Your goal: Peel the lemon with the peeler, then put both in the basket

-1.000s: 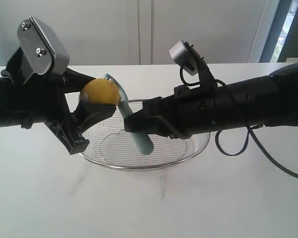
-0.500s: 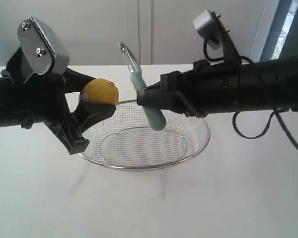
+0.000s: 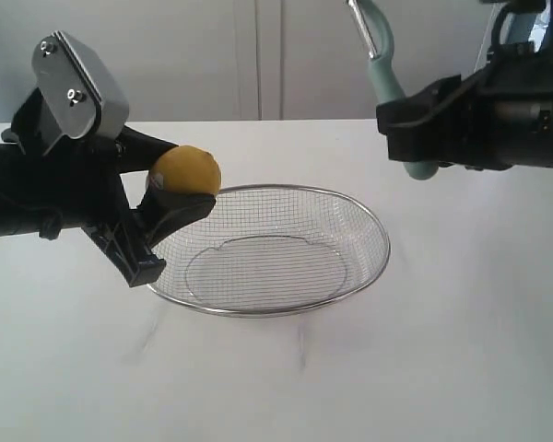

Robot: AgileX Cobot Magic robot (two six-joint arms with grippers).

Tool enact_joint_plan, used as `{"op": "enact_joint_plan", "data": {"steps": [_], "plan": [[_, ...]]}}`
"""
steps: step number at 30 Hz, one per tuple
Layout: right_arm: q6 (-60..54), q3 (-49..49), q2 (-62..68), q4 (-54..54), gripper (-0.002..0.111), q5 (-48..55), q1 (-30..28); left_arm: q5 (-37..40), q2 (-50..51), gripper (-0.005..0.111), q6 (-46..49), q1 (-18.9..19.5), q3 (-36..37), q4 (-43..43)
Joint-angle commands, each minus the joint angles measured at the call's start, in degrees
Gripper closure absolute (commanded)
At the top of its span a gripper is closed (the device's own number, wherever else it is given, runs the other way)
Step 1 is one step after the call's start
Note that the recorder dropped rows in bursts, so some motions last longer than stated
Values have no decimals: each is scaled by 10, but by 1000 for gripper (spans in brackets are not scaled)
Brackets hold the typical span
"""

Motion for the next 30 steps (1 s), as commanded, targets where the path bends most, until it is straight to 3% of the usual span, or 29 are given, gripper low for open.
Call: {"op": "enact_joint_plan", "data": {"steps": [1,10,23,30], "plan": [[12,17,48,-15,108,-44,-2,11,-5,107,20,-2,0,-9],[19,-8,188,39,108,45,-2,12,-5,107,20,-2,0,-9],[-168,-32,262,261,108,218,0,12,-5,107,20,-2,0,-9],[-193,-32,274,318,108,272,0,12,-5,107,20,-2,0,-9]]}}
